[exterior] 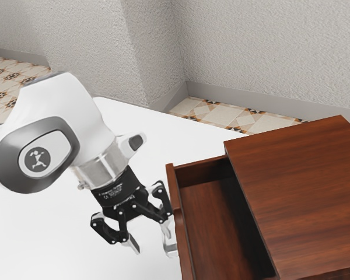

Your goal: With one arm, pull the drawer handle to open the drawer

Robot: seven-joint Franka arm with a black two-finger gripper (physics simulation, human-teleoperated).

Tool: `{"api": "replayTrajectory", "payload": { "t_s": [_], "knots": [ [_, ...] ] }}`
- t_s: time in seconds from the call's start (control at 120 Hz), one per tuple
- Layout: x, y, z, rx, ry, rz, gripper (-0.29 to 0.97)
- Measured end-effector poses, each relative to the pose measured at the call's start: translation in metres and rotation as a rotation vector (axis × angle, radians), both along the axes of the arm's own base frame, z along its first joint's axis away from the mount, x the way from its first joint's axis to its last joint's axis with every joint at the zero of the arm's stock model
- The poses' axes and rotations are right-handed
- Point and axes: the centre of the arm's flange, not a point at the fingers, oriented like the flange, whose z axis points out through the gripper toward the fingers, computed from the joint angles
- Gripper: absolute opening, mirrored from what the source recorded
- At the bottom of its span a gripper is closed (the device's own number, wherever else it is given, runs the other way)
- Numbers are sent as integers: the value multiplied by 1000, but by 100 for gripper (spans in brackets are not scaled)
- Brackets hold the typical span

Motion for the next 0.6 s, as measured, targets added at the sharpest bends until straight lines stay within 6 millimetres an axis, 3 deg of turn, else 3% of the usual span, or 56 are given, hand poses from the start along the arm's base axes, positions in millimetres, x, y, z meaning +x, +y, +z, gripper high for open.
{"api": "replayTrajectory", "payload": {
  "t_s": [0.6],
  "knots": [
    [-16, 21, 6, -9, 45, 42, 38]
  ]
}}
